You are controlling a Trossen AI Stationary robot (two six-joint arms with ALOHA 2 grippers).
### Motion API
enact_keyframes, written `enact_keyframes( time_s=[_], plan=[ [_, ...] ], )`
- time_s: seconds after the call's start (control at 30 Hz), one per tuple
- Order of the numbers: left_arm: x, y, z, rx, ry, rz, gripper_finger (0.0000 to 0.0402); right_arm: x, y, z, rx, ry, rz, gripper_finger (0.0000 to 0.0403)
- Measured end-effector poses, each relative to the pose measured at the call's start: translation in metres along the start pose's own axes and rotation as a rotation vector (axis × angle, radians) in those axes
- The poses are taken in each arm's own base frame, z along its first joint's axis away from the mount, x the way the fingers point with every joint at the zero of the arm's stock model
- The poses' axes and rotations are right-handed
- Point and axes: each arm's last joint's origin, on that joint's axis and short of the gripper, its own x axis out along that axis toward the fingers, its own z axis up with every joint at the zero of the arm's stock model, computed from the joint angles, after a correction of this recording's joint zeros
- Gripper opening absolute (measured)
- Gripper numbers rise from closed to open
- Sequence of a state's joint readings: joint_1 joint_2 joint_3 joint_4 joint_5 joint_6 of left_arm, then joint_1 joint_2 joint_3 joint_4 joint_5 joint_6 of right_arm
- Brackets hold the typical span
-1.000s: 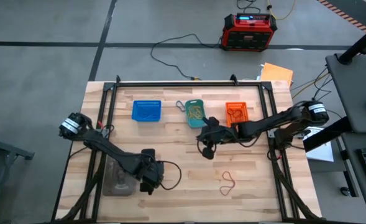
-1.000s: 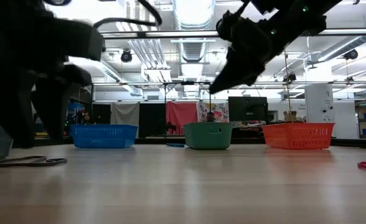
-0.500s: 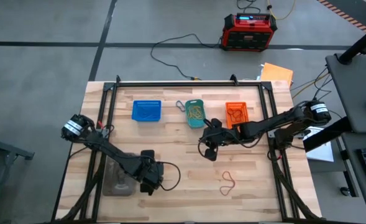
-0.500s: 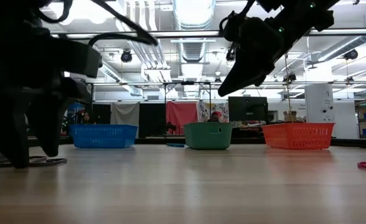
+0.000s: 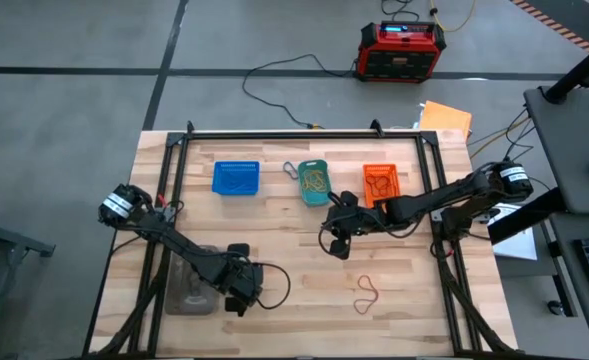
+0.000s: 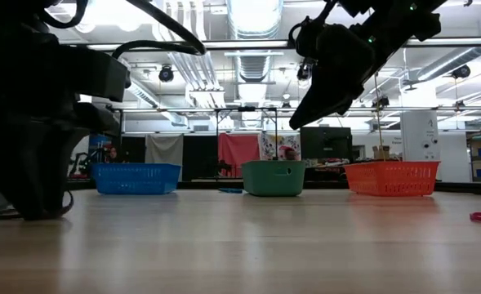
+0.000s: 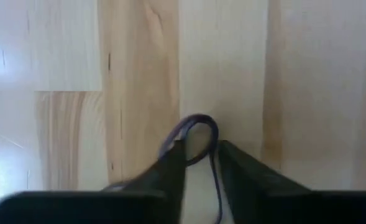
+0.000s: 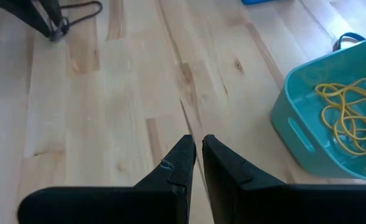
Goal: Sort rubber bands into baskets
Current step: Put the black rubber band into the black bin
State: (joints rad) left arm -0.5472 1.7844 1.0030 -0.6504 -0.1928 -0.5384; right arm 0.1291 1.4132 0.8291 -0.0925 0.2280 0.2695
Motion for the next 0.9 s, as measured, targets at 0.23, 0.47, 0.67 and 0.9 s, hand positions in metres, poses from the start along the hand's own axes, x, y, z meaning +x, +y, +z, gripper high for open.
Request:
enact_keyframes(
  time_s=[0.23,0.47,0.67,0.9],
  plan=[
    [-0.001,-0.001,0.002,0.004,-0.039,0.019,0.0004,0.000,0.000,0.000,0.000,0.000,0.000,0.0027],
    [-0.029,-0.003,0.012,0.023,-0.171,0.016,0.0000,0.000,0.000,0.000,0.000,0.000,-0.001,0.0027],
    [-0.065,-0.002,0.013,0.025,-0.288,-0.013,0.0000,0.000,0.001,-0.001,-0.002,-0.003,0.002,0.0027],
    [-0.132,0.004,-0.002,-0.055,-0.334,-0.103,0.0000,0.002,0.000,-0.007,0.002,-0.017,0.006,0.0027]
  ],
)
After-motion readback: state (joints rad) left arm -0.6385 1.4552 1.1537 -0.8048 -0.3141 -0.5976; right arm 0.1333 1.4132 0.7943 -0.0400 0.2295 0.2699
